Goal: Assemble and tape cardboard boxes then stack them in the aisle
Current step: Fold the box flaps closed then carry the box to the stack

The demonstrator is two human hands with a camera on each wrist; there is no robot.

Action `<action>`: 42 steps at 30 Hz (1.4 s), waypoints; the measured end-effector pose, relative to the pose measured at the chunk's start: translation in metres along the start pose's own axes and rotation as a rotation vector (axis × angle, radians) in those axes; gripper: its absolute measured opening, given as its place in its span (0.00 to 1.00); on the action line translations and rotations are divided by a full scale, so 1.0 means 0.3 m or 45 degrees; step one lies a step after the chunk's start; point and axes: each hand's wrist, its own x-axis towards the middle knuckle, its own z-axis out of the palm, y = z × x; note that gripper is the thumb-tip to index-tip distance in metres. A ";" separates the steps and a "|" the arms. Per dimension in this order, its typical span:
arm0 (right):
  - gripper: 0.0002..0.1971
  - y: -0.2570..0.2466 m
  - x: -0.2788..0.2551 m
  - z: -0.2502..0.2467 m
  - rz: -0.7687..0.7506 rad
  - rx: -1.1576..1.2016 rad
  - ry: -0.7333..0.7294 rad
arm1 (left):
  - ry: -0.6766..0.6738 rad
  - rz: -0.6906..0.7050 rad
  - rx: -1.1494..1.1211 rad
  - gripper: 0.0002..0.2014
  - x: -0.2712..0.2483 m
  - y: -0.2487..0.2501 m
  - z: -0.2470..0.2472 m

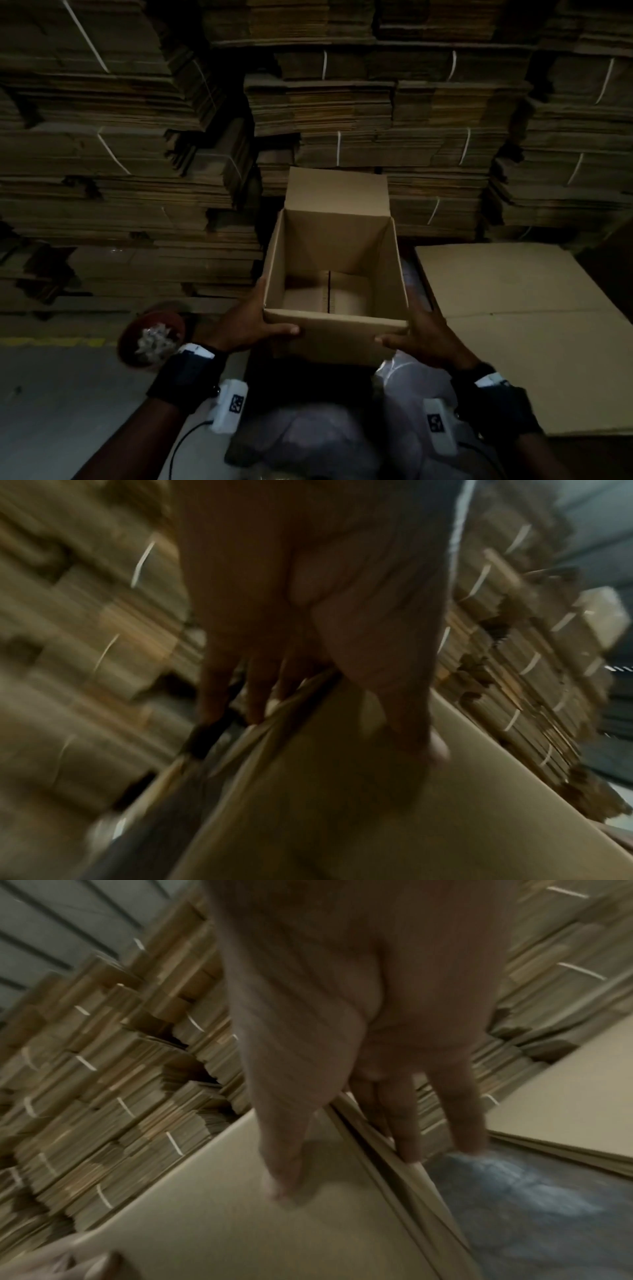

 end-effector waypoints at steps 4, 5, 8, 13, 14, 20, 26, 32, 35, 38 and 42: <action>0.57 0.020 0.006 0.000 -0.033 -0.180 0.108 | 0.168 0.037 -0.087 0.58 -0.002 -0.028 0.070; 0.57 0.011 0.007 -0.017 -0.001 -0.173 0.072 | 0.200 0.002 -0.085 0.61 0.003 -0.039 0.082; 0.59 -0.012 0.044 -0.063 0.139 -0.277 -0.061 | 0.247 -0.068 -0.061 0.64 0.024 -0.061 0.114; 0.53 -0.198 0.070 -0.094 0.230 -0.741 -0.105 | 0.399 -0.170 0.113 0.67 0.000 0.033 0.157; 0.49 -0.256 0.072 -0.083 0.103 -0.747 -0.068 | 0.402 -0.196 0.155 0.67 -0.013 0.045 0.165; 0.24 -0.472 0.183 0.101 -0.314 -0.485 -0.168 | 0.548 -0.238 0.313 0.62 -0.133 0.028 0.176; 0.12 -0.531 0.210 0.245 -0.513 -0.363 -0.238 | 0.899 -0.389 0.074 0.46 -0.276 -0.029 0.261; 0.14 -0.545 0.181 0.196 -0.527 -0.324 -0.209 | 0.636 -0.361 -0.151 0.42 -0.213 -0.061 0.295; 0.19 -0.563 0.149 0.116 -0.571 -0.237 -0.190 | 0.631 -0.229 -0.167 0.31 -0.140 0.012 0.245; 0.14 -0.578 0.113 0.006 -0.624 -0.147 -0.140 | 0.533 -0.113 -0.267 0.40 -0.088 0.089 0.201; 0.15 -0.565 0.070 -0.129 -0.588 -0.024 -0.029 | 0.556 0.053 -0.056 0.48 -0.067 0.124 0.178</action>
